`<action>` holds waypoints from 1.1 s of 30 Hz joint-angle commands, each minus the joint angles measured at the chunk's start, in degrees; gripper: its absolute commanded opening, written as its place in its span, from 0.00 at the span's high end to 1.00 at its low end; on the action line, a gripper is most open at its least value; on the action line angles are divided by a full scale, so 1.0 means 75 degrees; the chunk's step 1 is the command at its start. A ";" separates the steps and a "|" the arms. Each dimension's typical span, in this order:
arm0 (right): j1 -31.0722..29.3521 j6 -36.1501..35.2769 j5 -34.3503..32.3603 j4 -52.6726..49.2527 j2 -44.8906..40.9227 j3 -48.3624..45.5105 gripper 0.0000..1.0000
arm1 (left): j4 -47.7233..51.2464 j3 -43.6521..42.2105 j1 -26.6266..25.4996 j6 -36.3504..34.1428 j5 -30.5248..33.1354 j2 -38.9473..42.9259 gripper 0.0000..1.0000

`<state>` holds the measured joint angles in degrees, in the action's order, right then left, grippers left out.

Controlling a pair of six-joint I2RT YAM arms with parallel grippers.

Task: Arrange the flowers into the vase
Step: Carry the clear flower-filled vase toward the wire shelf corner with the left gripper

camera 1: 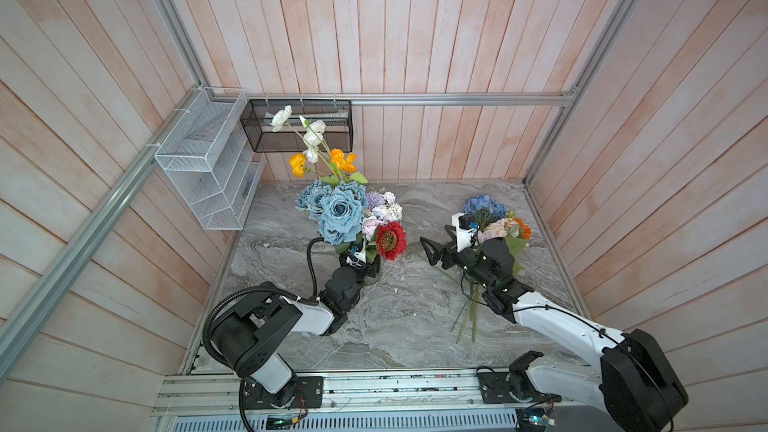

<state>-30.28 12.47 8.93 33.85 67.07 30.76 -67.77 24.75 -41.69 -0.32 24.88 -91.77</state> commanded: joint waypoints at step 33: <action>0.0025 0.0033 0.0156 0.0150 0.0145 0.0123 0.02 | 0.1008 -0.0162 0.2739 -0.0630 0.2389 0.1314 0.48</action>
<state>-30.28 12.47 9.37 33.89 67.61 30.79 -58.59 22.59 -23.94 -2.44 37.95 -84.07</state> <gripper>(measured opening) 0.982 0.689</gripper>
